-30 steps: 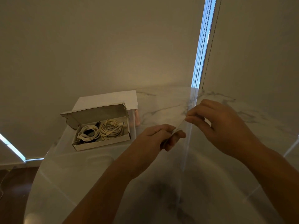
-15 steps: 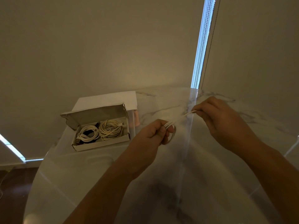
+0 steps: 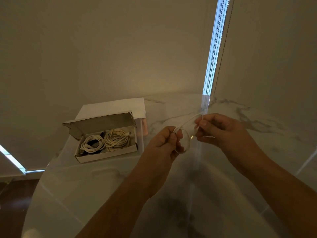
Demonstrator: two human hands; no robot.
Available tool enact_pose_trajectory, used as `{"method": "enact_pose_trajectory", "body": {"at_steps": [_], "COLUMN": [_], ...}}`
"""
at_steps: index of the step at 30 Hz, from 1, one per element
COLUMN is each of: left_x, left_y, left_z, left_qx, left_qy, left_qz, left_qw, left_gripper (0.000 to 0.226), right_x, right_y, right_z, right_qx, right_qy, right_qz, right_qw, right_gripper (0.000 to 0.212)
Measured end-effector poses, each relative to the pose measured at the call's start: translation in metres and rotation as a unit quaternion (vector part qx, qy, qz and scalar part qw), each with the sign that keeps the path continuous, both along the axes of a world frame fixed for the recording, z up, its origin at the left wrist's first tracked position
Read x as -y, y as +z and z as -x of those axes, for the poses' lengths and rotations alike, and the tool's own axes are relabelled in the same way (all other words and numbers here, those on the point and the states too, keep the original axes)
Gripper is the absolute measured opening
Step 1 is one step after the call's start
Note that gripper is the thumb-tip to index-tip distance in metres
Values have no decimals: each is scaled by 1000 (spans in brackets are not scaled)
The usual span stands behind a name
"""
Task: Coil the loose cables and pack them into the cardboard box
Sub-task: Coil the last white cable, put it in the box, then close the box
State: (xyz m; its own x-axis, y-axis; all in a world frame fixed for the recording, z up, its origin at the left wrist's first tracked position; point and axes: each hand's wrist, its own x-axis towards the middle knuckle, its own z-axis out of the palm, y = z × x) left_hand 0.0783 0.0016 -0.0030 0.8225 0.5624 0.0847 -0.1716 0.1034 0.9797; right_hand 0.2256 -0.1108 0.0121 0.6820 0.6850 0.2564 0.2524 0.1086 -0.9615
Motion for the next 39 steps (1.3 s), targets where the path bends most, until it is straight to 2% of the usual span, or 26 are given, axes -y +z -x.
{"method": "enact_pose_trajectory", "body": {"at_steps": [6,15,21,24,27,33,36,39], "left_x": [3,5,1,-1,0,-3,-2,-3], "left_y": [2,-3,-2,-3,-6,-8,-7,-6], "left_z": [-1,-4,-3,-2,-2,-1,-1,-1], "left_qx": [24,22,35,35,26,16,19,11], "left_qy": [6,-19,-10,-5,-5,1,6,38], "left_qz": [21,47,40,25,12,-9,-21,-37], "left_qw": [999,998,999,999,1000,1000,1000,999], "left_gripper": [27,25,28,28,29,29,29,29], "right_x": [-1,-5,-6,-10,-12,-6,-7,-4], "right_y": [-1,-7,-5,-3,0,1,1,2], "right_z": [7,13,14,20,25,32,33,31], "right_qx": [-115,-151,-159,-189,-171,-105,-113,-108], "right_qy": [45,64,124,157,156,172,175,170], "right_qz": [-20,-7,73,70,81,96,96,102], "right_qw": [992,986,977,967,969,975,973,974], "right_gripper": [18,20,25,30,38,32,29,37]}}
